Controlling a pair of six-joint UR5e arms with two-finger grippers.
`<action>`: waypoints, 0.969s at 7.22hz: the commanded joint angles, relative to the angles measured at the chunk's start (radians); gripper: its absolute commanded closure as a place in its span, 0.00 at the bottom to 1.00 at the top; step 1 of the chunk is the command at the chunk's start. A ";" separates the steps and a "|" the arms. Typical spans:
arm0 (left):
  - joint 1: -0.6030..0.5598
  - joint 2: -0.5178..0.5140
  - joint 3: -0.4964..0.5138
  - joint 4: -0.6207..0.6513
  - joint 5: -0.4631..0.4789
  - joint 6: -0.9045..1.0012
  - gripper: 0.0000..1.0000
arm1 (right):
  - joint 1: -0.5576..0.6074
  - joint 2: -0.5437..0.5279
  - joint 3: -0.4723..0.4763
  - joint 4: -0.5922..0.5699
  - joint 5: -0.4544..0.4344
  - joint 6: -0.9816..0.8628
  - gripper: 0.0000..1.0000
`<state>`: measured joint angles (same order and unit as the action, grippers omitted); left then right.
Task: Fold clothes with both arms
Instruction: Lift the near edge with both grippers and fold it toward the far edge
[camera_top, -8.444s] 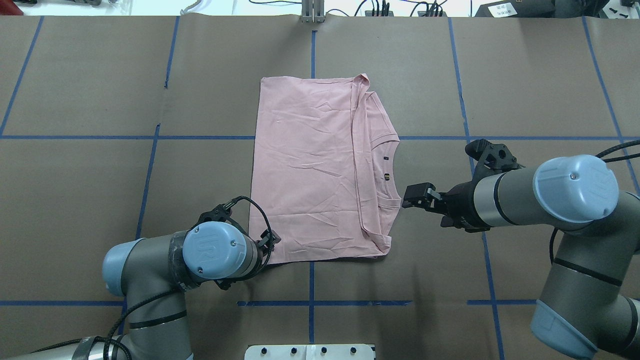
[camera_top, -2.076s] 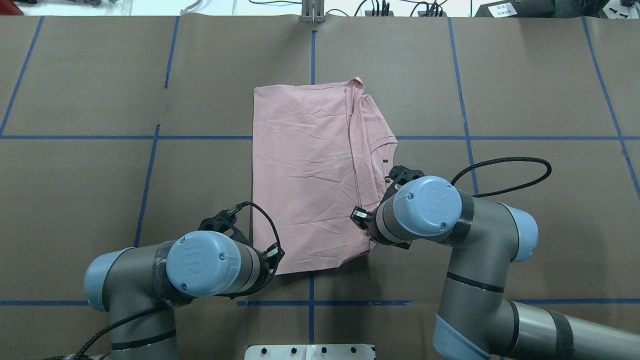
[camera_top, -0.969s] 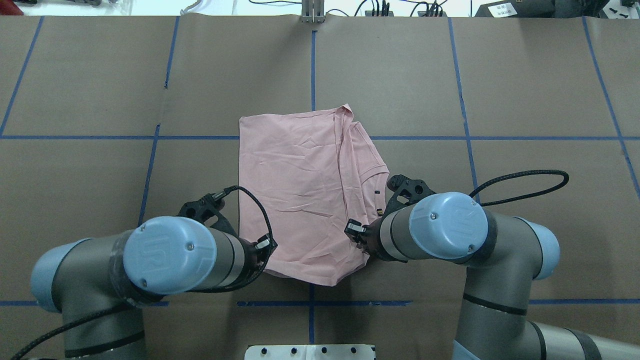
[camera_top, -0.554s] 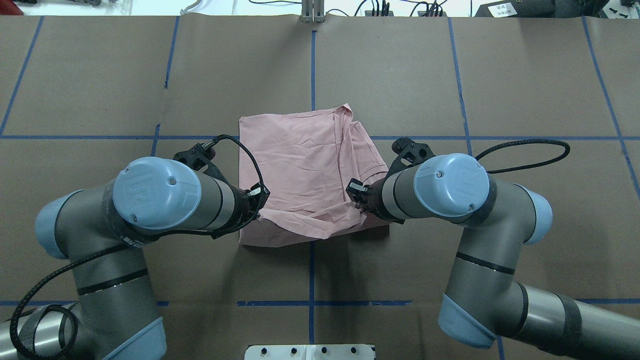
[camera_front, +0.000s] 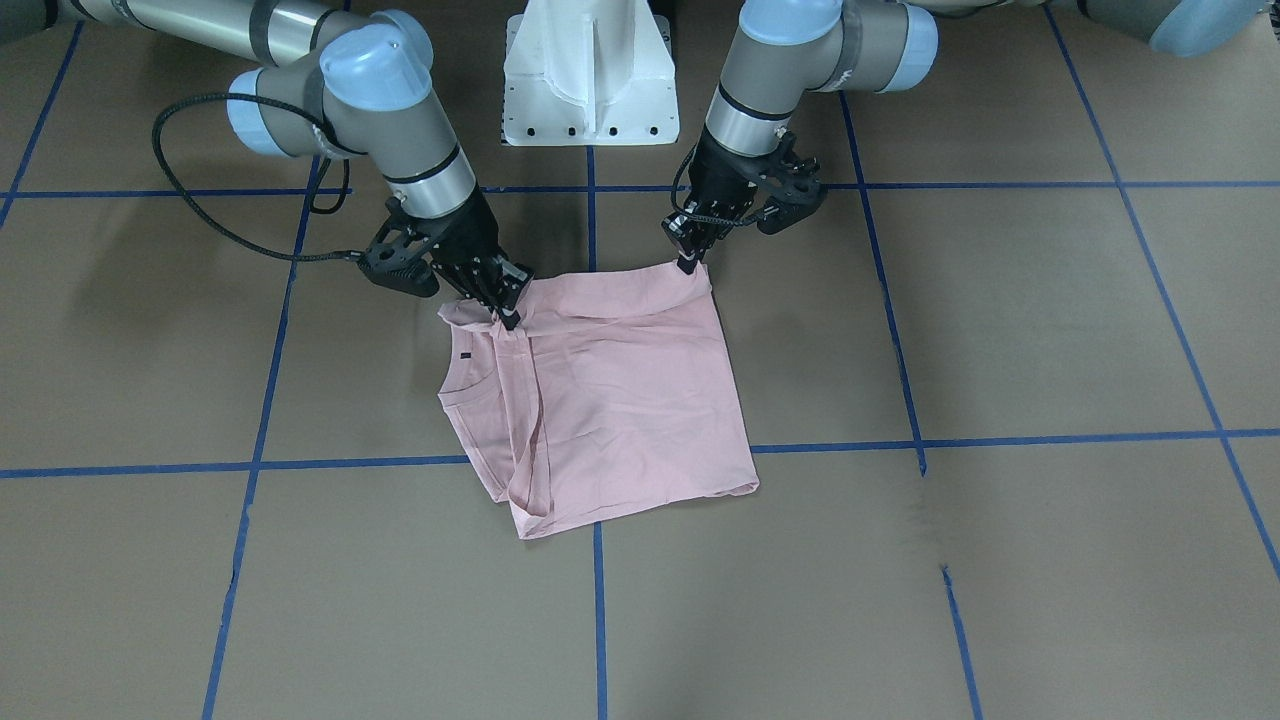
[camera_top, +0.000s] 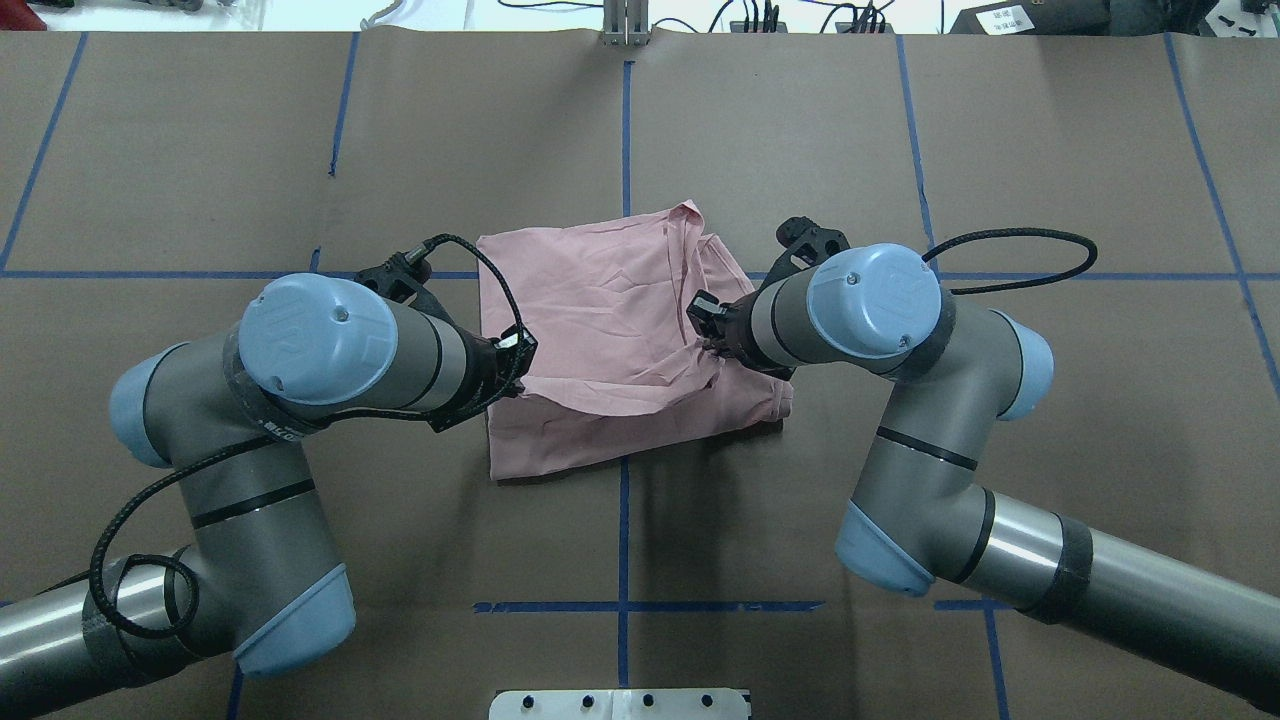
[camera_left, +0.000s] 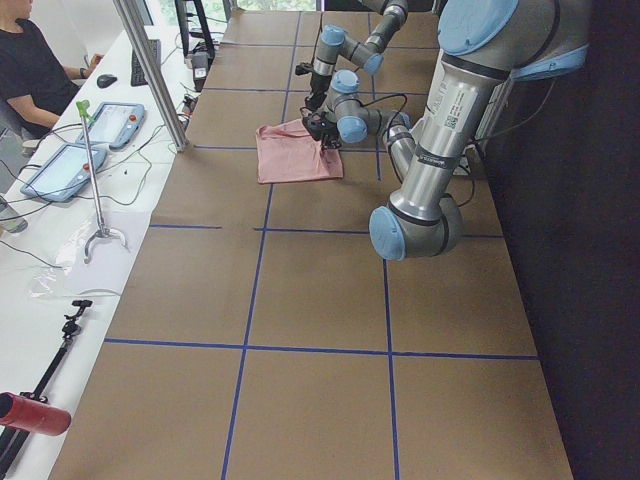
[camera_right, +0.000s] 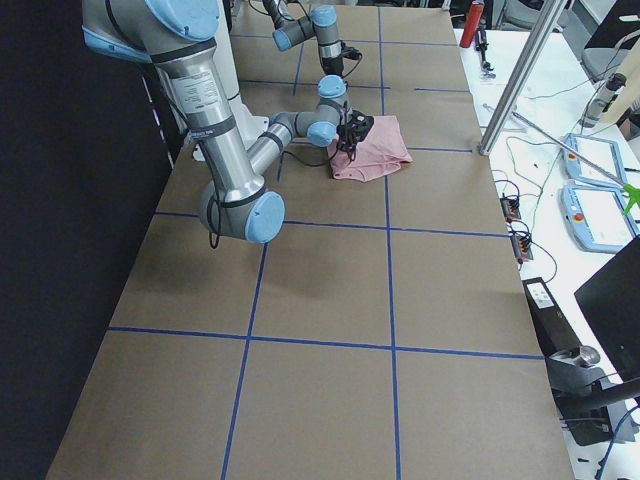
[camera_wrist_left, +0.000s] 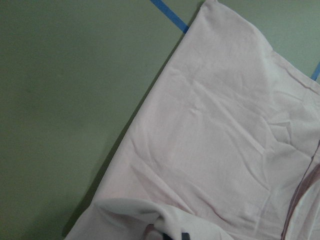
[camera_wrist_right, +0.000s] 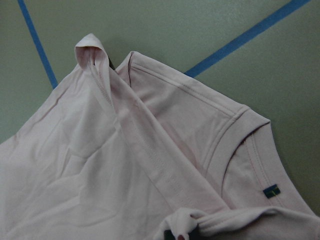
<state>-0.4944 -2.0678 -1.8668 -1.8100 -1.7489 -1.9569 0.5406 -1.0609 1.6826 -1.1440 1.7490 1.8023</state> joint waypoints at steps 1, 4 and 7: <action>-0.076 -0.009 0.029 -0.021 -0.001 0.001 1.00 | 0.060 0.075 -0.106 0.030 0.006 0.003 1.00; -0.240 -0.124 0.385 -0.217 -0.004 0.149 0.01 | 0.215 0.405 -0.598 0.075 0.015 -0.095 0.01; -0.289 -0.132 0.408 -0.232 -0.009 0.250 0.00 | 0.246 0.421 -0.632 0.075 0.015 -0.178 0.00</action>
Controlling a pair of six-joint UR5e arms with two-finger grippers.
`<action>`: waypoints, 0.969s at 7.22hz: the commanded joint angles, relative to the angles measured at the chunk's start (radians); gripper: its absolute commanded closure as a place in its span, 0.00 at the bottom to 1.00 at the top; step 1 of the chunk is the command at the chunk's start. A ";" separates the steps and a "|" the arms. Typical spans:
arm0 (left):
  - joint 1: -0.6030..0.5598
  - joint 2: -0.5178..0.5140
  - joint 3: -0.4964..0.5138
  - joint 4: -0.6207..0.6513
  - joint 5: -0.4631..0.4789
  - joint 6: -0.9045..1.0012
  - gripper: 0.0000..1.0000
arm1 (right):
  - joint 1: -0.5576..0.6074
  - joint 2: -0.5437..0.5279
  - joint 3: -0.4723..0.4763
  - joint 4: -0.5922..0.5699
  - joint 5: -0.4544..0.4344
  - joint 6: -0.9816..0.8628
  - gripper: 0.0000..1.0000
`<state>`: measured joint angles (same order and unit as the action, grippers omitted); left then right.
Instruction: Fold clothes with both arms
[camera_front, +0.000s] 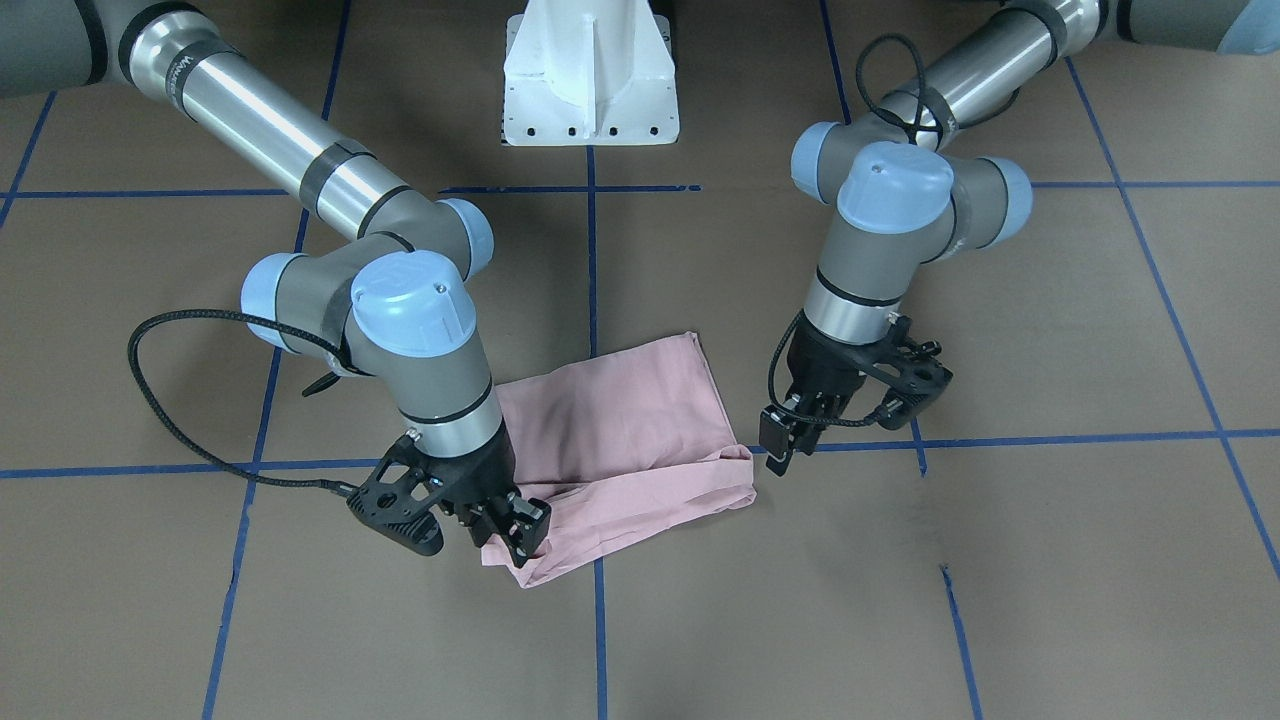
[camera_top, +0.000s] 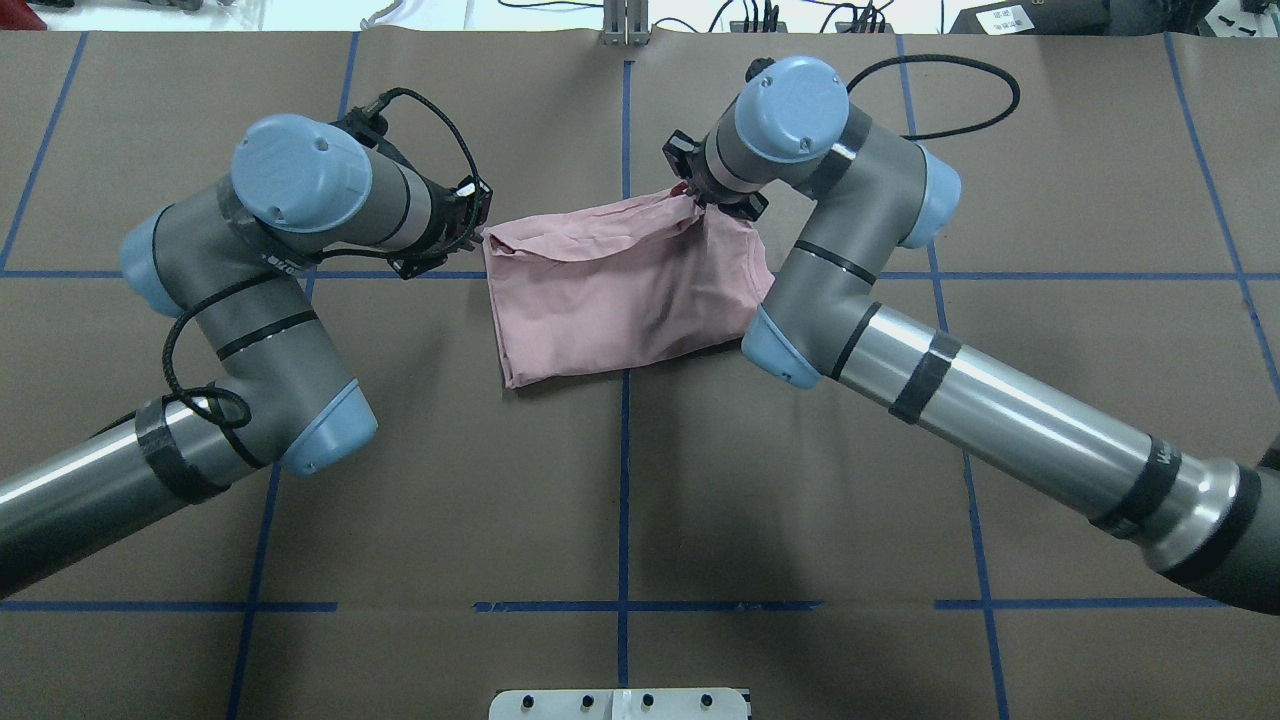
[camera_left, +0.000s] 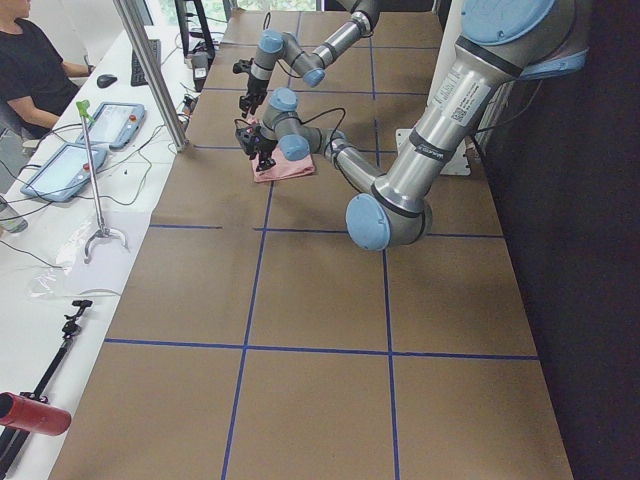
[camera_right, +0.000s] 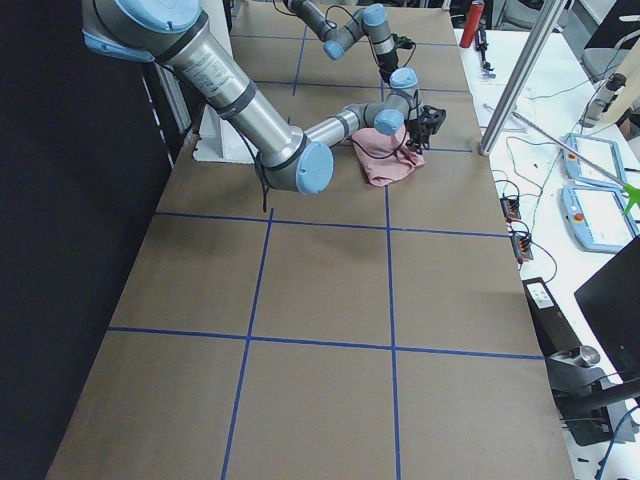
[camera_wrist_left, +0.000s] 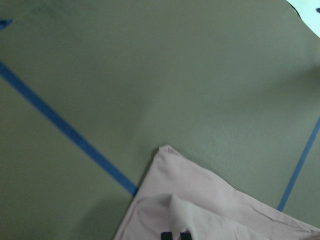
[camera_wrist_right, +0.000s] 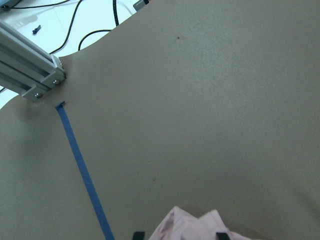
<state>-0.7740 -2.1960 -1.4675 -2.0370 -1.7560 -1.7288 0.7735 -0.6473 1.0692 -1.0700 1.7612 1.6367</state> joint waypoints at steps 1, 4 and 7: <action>-0.010 -0.002 0.003 0.000 -0.020 0.024 0.00 | 0.023 0.002 -0.017 -0.001 0.012 -0.011 0.00; -0.074 0.010 -0.049 0.009 -0.166 0.040 0.00 | 0.062 -0.021 0.029 -0.016 0.096 -0.123 0.00; -0.287 0.111 -0.101 0.017 -0.316 0.408 0.00 | 0.290 -0.139 0.104 -0.138 0.318 -0.573 0.00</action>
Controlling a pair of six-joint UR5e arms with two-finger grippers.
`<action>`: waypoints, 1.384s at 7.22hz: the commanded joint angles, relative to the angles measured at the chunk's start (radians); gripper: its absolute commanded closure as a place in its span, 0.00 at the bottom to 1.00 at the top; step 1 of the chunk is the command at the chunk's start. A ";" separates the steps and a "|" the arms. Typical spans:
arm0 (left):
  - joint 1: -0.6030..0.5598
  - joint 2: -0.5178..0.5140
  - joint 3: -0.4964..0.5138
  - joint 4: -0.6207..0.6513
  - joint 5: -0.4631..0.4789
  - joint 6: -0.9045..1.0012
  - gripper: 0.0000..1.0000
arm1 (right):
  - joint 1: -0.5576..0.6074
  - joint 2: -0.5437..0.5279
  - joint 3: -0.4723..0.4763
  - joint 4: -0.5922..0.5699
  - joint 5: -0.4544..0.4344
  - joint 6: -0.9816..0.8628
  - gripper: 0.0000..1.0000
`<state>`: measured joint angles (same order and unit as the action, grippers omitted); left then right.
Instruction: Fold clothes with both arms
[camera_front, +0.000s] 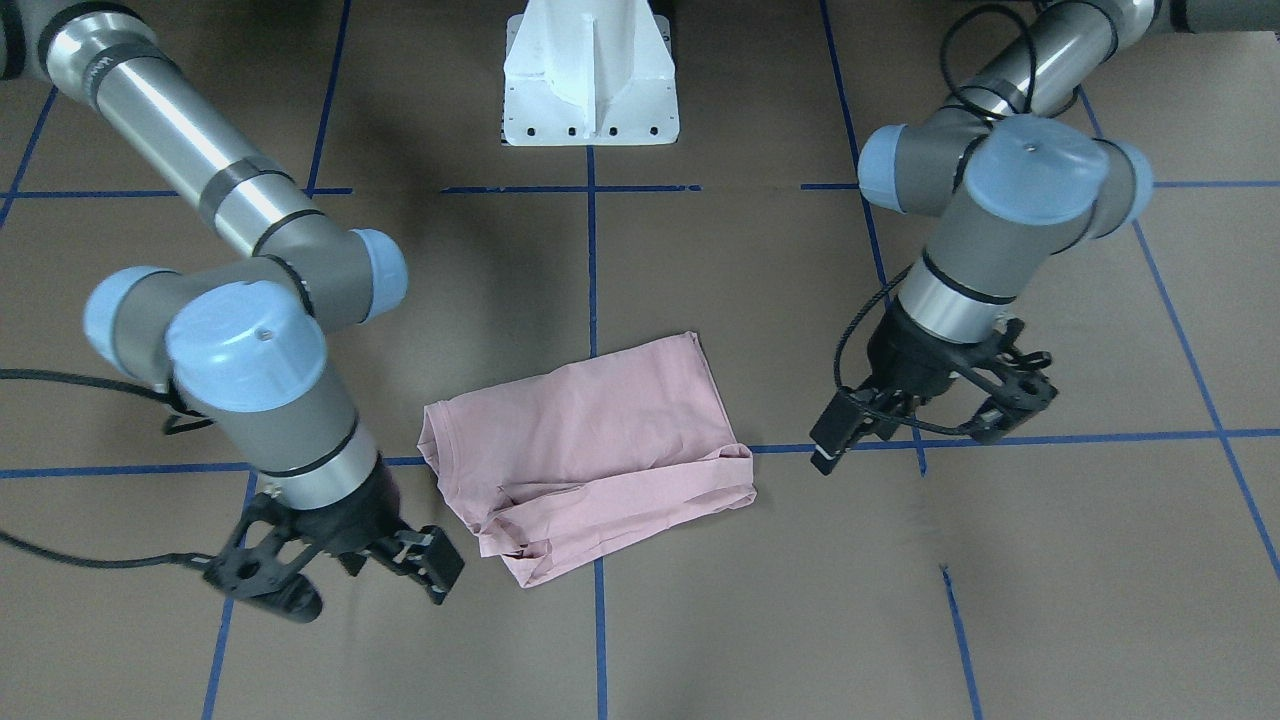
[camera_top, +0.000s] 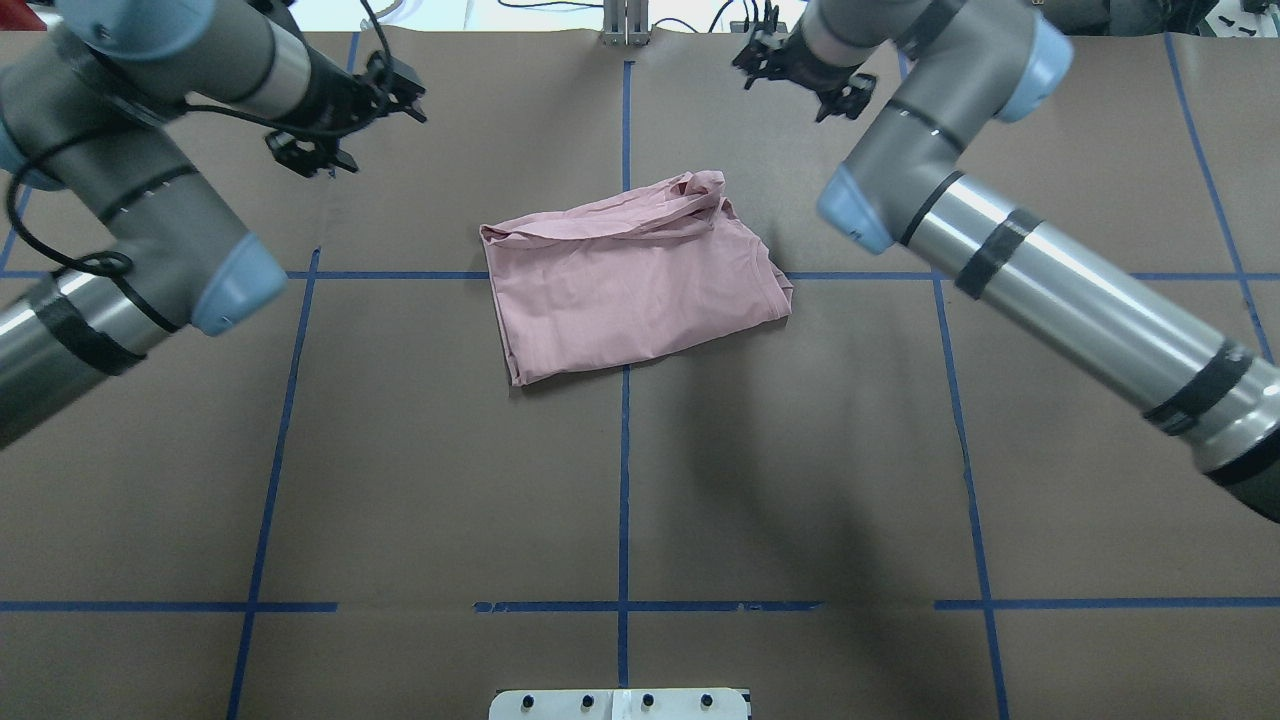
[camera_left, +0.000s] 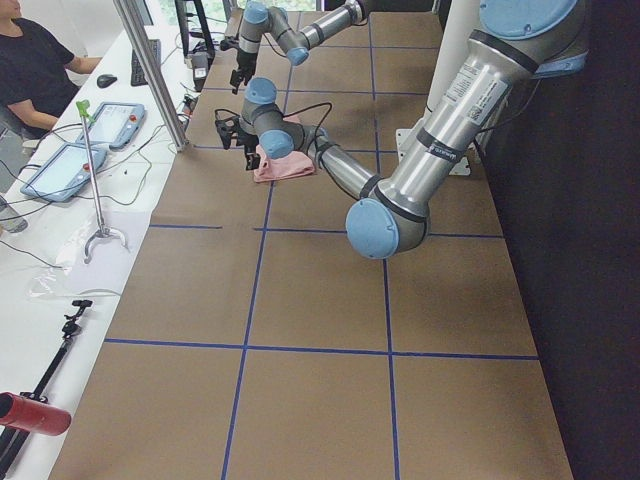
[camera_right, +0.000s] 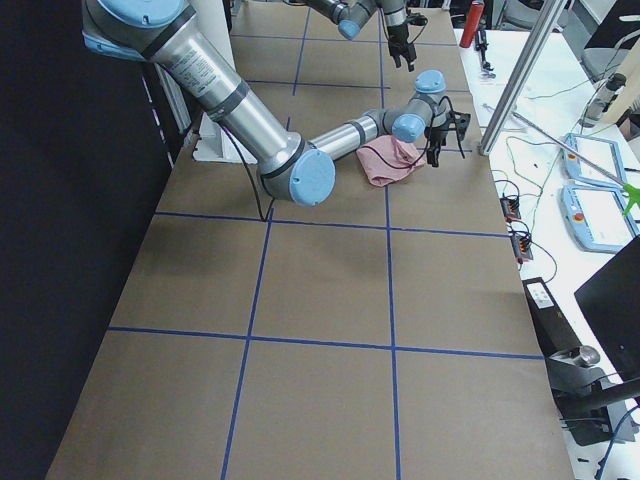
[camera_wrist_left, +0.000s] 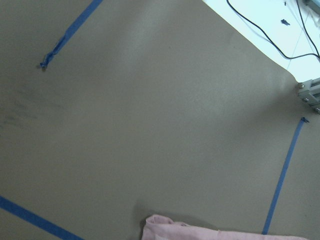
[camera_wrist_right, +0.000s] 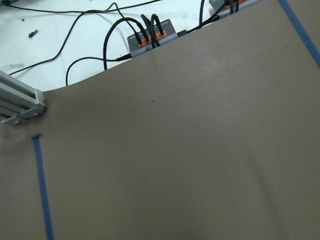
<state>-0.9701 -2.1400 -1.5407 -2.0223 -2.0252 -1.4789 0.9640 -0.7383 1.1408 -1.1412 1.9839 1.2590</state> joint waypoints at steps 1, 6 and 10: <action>-0.155 0.142 -0.067 0.002 -0.071 0.322 0.00 | 0.173 -0.115 0.078 -0.127 0.157 -0.360 0.00; -0.557 0.437 -0.079 0.219 -0.197 1.390 0.00 | 0.604 -0.594 0.329 -0.509 0.373 -1.294 0.00; -0.656 0.606 -0.043 0.216 -0.243 1.682 0.00 | 0.710 -0.887 0.618 -0.614 0.405 -1.438 0.00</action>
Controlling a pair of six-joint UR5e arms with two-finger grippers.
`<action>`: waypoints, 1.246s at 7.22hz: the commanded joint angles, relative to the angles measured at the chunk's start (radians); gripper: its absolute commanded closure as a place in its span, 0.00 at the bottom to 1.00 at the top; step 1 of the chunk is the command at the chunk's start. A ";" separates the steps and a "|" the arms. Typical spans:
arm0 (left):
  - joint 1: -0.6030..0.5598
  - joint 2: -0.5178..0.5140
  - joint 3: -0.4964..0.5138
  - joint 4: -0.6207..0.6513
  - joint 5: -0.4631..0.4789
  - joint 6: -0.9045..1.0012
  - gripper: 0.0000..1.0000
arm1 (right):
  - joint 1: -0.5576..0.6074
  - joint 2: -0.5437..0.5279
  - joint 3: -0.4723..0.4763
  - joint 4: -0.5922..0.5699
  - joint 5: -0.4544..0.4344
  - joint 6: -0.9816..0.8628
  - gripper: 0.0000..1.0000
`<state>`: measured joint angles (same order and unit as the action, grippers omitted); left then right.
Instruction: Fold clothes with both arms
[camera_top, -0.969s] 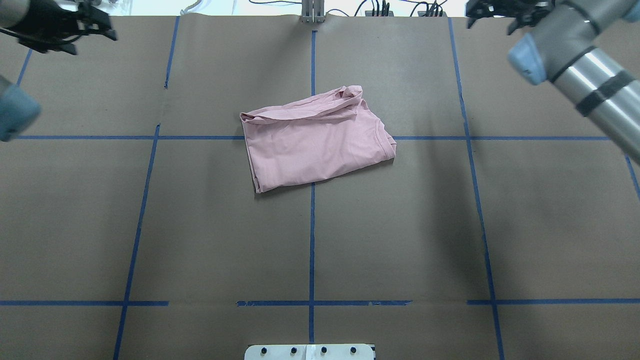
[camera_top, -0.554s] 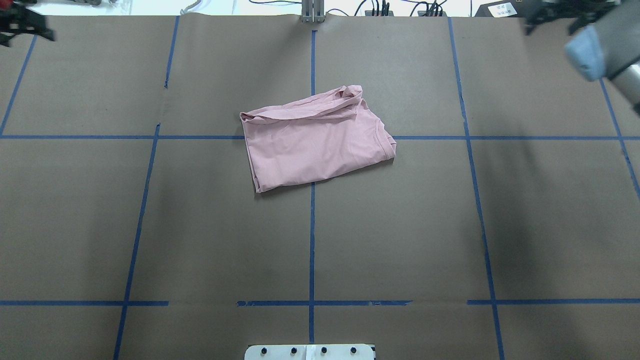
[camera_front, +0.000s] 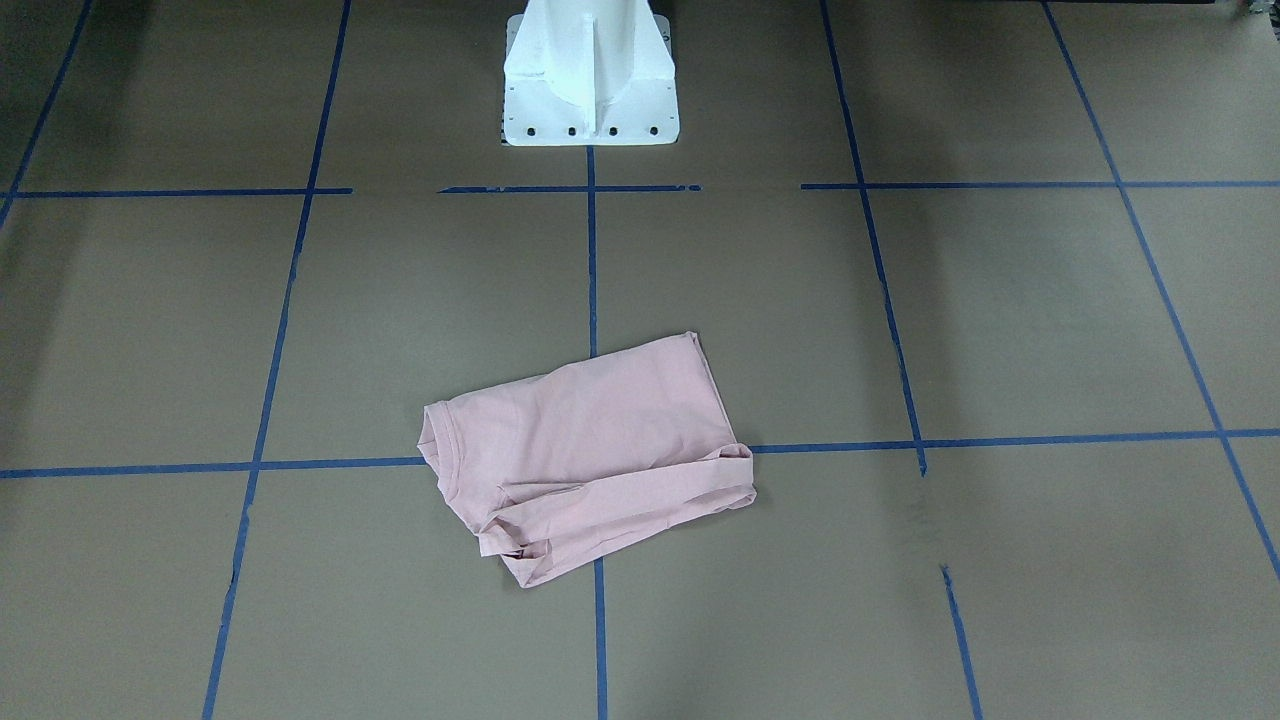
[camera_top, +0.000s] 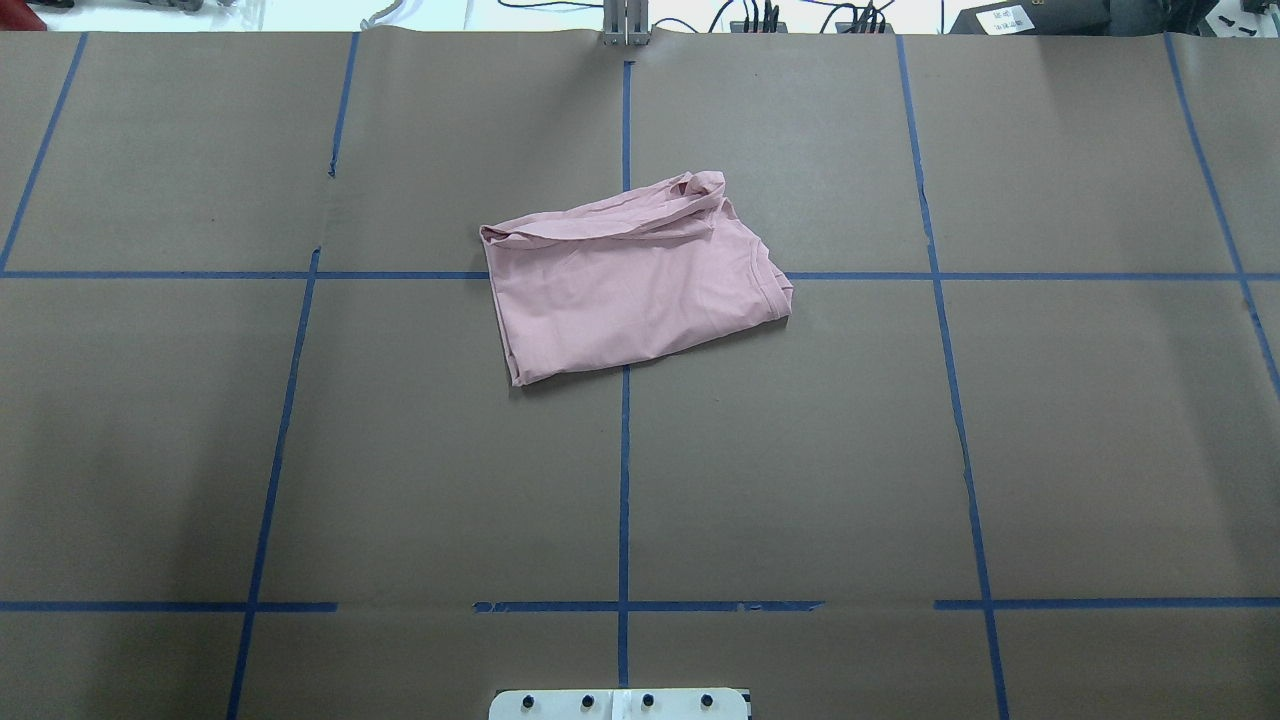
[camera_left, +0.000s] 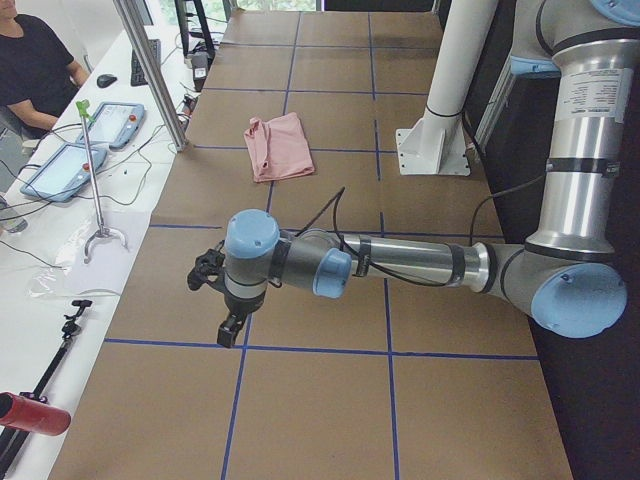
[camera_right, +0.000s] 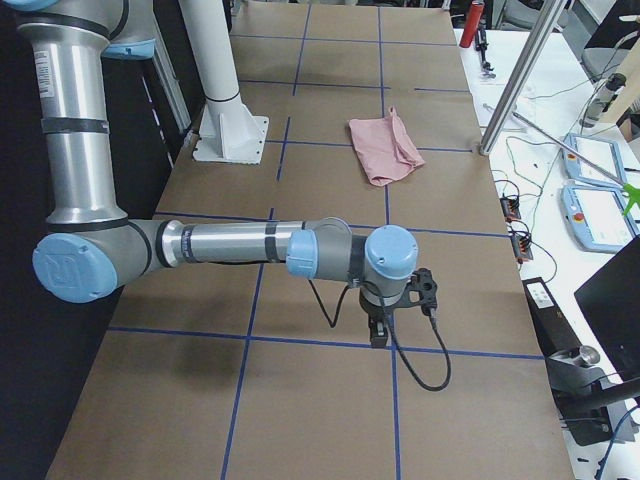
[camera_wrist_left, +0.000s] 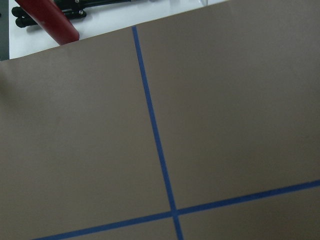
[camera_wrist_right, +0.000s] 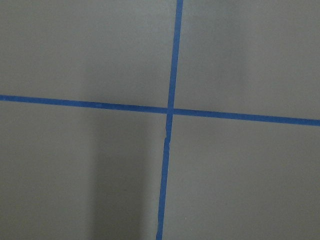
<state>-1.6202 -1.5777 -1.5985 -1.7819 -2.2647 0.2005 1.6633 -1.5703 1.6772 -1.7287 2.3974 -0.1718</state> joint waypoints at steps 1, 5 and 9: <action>-0.003 0.053 0.056 -0.052 0.013 -0.001 0.00 | 0.009 -0.072 0.117 -0.025 -0.017 0.005 0.00; 0.002 0.044 0.025 0.085 0.007 -0.007 0.00 | -0.077 -0.060 0.104 -0.015 -0.049 0.158 0.00; 0.028 0.048 -0.067 0.210 -0.022 -0.090 0.00 | -0.077 -0.065 0.053 0.021 -0.046 0.149 0.00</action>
<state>-1.5951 -1.5307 -1.6505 -1.5952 -2.2849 0.1161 1.5868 -1.6317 1.7362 -1.7187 2.3493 -0.0220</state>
